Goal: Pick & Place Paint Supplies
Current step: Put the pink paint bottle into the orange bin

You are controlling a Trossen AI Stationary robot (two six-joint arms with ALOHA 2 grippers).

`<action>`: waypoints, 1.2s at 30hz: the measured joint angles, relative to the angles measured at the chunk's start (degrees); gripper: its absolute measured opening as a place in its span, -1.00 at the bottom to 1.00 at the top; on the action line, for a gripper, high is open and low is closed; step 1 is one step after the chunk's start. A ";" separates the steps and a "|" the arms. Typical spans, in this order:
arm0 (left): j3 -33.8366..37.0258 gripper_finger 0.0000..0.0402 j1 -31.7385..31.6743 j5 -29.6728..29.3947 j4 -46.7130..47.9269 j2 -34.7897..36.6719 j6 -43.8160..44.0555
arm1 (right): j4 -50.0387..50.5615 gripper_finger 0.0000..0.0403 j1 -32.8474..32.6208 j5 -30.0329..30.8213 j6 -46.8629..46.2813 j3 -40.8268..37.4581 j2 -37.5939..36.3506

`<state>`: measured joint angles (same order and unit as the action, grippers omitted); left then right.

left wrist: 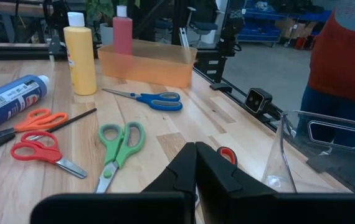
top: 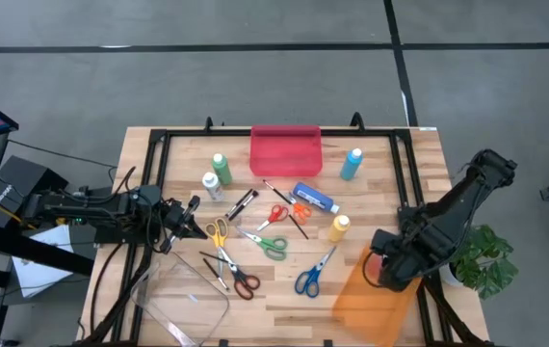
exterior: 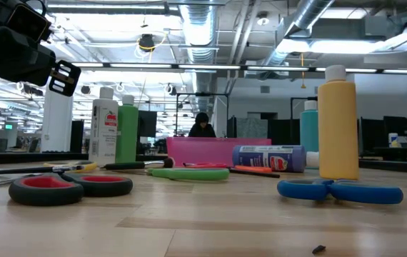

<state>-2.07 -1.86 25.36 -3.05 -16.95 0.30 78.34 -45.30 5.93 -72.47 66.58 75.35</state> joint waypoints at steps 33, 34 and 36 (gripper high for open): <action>0.00 -1.00 -0.01 0.00 0.00 -0.04 0.00 | -5.51 -0.43 0.18 -1.81 12.69 19.91 19.37; 0.00 -1.00 0.01 0.00 0.00 -0.04 0.00 | -5.77 -0.43 0.18 -1.79 12.23 21.00 20.22; 0.00 -1.00 -0.01 -0.02 0.00 -0.04 0.00 | -5.65 -0.43 0.15 -1.74 11.64 23.09 22.11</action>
<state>-2.07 -1.87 25.34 -3.05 -16.99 0.30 72.69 -45.15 4.20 -60.83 89.67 97.46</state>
